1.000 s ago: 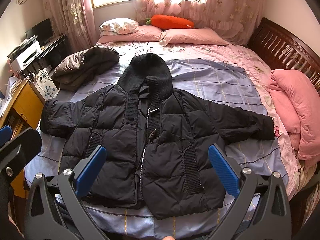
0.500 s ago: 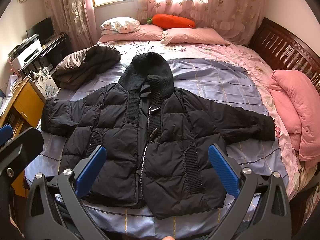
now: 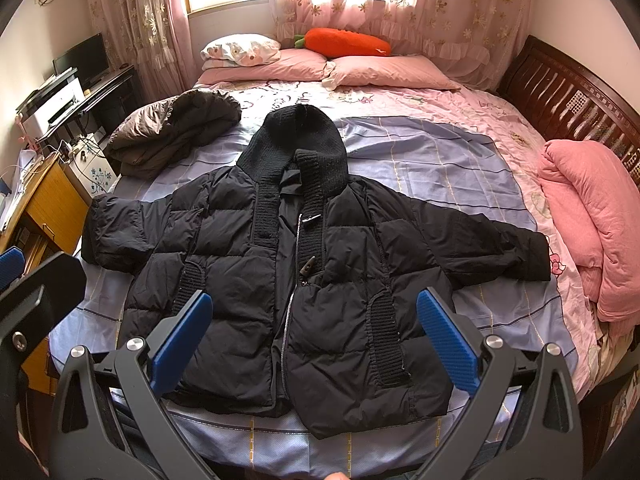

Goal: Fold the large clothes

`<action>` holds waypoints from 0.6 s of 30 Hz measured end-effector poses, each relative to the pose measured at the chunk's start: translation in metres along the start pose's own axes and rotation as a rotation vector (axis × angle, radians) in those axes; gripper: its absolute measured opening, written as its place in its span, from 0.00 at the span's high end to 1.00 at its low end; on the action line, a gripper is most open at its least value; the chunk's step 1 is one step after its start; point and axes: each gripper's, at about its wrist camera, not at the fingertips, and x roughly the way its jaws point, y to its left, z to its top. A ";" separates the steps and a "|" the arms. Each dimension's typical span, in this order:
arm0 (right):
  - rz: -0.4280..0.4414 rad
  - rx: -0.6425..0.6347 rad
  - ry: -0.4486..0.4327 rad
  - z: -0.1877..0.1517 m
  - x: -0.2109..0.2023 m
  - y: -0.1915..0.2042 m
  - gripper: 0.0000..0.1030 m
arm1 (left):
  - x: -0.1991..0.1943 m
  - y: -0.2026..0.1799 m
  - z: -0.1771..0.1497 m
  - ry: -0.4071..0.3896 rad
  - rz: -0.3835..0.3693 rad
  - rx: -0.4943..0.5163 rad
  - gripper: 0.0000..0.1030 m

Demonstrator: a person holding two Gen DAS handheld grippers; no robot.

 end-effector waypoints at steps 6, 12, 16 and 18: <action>0.001 0.000 0.001 0.000 0.000 0.000 0.01 | 0.001 -0.001 -0.002 0.001 0.000 -0.001 0.02; 0.001 -0.001 0.001 0.000 0.000 0.000 0.01 | 0.001 -0.001 -0.002 0.001 -0.002 0.000 0.02; 0.001 -0.001 0.002 0.000 0.000 0.000 0.01 | 0.001 0.000 -0.002 0.001 -0.001 0.000 0.02; 0.001 -0.001 0.001 0.000 0.001 -0.001 0.01 | 0.001 0.000 -0.002 0.001 -0.001 -0.001 0.02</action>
